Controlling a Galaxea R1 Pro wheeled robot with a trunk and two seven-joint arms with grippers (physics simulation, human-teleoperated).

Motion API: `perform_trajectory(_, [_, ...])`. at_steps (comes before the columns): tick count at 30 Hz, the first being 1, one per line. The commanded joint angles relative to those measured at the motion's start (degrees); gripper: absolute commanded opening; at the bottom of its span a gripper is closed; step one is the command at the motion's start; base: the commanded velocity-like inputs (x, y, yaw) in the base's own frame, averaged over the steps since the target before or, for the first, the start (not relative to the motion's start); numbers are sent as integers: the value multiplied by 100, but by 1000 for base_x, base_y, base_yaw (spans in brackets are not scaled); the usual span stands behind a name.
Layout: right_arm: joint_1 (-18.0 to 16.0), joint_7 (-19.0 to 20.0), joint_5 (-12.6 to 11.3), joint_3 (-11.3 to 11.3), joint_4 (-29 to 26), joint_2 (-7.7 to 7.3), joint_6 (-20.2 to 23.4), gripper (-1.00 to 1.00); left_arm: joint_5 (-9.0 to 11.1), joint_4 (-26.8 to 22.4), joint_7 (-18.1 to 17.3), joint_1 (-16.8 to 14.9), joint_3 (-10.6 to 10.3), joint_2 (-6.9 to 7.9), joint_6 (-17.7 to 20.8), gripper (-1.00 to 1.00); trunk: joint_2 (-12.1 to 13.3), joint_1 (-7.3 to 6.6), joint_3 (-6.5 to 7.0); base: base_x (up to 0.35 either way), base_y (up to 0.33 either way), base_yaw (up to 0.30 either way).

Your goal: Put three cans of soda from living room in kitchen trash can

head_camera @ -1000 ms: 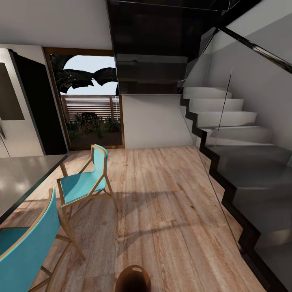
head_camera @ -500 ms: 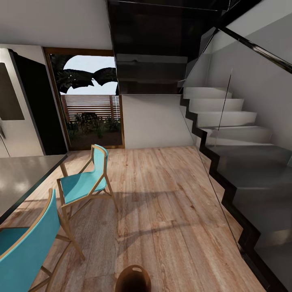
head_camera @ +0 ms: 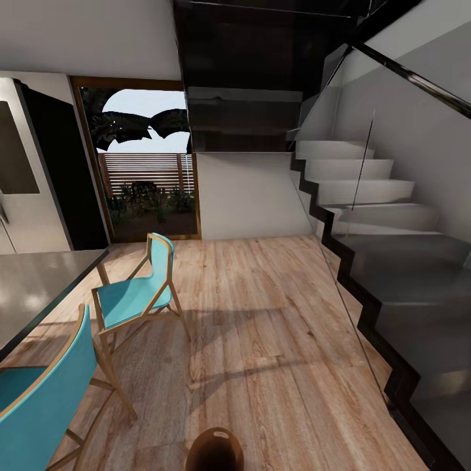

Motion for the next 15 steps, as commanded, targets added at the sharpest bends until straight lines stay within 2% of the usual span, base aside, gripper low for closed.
perform_trajectory(1, [0, 0, 0, 0, 0, 0, 0, 100, 0, 0, 0, 0, 0, 0, 0, 100, 0, 0, 0, 0, 0, 0])
perform_trajectory(15, [0, 0, 0, 0, 0, 0, 0, 100, 0, 0, 0, 0, 0, 0, 0, 100, 0, 0, 0, 0, 0, 0])
